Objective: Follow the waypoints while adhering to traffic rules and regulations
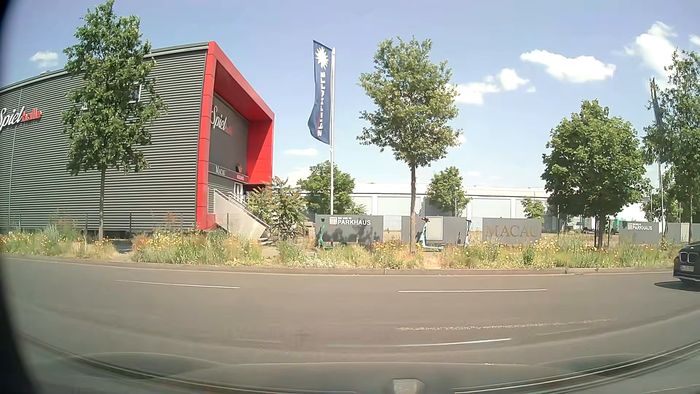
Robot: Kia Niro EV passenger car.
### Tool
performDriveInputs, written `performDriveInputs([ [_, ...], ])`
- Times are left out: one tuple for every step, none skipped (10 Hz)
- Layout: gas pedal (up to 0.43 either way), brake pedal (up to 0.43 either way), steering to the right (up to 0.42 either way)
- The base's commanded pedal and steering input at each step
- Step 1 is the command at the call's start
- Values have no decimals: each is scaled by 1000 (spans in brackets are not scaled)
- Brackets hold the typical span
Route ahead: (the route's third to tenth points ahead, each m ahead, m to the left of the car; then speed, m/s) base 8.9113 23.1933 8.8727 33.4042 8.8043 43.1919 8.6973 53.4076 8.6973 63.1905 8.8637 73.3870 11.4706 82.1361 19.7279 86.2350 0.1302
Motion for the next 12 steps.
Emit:
performDriveInputs([
  [0,140,-10],
  [0,152,-10],
  [0,159,-10],
  [0,159,-10],
  [0,159,-10],
  [0,159,-11],
  [0,165,-11],
  [0,165,-10],
  [0,171,-10],
  [0,165,-10],
  [0,165,-10],
  [0,165,-10],
])
